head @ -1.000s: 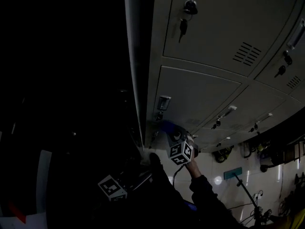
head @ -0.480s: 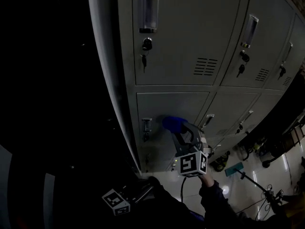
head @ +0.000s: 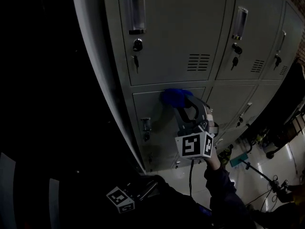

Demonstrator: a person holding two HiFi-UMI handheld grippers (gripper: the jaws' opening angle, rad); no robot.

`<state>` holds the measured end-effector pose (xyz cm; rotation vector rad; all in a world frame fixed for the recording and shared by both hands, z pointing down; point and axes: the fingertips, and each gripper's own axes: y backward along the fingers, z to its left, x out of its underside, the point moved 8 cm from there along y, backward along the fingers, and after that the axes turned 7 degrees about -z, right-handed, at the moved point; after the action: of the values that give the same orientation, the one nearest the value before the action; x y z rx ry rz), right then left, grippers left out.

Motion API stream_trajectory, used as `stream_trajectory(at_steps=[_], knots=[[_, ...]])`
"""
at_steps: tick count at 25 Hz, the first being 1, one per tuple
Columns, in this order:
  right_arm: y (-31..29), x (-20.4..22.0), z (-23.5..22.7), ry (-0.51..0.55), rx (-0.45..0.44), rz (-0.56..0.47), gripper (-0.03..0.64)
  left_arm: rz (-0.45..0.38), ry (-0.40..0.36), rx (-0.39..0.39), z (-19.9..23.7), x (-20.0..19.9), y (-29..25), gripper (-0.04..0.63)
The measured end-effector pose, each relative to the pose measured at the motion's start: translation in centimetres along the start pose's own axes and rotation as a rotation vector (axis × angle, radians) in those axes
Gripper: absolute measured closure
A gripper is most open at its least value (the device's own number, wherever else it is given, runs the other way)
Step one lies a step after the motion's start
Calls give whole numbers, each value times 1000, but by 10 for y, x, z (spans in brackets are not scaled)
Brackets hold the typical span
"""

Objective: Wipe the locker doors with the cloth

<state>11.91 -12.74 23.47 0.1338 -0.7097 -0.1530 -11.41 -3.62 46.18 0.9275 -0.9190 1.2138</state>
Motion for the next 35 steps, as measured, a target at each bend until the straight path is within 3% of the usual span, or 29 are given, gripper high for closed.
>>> stream_trajectory(at_steps=[6, 16, 28, 35], knots=[[0, 16, 15, -16, 2, 20, 485, -11, -8, -3, 5, -11, -1, 537], [9, 57, 58, -101, -44, 97, 485, 55, -2, 36, 5, -8, -6, 537], [17, 122, 142, -195, -193, 218, 480, 104, 14, 73, -3, -23, -20, 537], [24, 164, 195, -185, -294, 298, 478, 120, 17, 83, -5, -18, -23, 534]])
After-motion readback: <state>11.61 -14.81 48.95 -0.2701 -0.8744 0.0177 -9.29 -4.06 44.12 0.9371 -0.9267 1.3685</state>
